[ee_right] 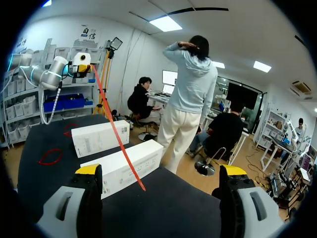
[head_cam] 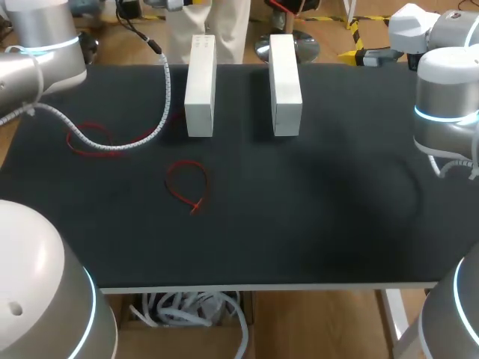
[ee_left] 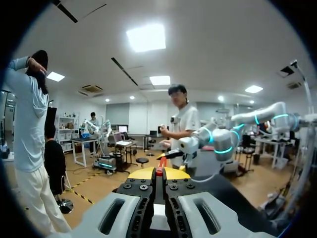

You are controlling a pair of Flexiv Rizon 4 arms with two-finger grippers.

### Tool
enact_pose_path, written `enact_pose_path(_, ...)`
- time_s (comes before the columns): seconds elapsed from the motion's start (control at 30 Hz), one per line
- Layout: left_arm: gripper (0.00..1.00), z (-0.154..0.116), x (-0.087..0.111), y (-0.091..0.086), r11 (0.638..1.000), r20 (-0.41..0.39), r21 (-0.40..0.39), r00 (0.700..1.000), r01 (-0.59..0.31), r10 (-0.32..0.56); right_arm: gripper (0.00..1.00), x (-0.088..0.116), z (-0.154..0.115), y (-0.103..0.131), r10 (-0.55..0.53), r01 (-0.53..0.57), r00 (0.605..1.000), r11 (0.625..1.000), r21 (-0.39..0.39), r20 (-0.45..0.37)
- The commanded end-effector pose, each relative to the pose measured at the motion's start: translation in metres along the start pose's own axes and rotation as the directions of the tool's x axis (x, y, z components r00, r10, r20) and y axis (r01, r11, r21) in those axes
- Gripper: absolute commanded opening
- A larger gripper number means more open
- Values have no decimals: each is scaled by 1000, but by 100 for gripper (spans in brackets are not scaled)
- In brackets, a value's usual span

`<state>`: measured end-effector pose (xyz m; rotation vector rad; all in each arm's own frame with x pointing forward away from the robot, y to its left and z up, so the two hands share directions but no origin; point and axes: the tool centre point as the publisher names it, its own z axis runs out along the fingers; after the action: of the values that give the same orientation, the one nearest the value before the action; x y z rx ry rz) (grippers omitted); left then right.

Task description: Grab the tape and strap the tape.

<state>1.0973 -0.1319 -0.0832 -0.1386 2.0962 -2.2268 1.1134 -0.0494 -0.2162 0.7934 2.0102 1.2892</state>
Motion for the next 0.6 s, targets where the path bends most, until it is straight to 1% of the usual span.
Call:
enact_pose_path(0.03,0,-1,-2,0,1000,-6,-7,1000,4,-4,100,0,0,0,0,0,1000,1000,0,-1)
enact_pose_path(0.6,0,-5,-1,1,1000,-5,-8,1000,17,-17,100,0,0,0,0,0,1000,1000,0,-1)
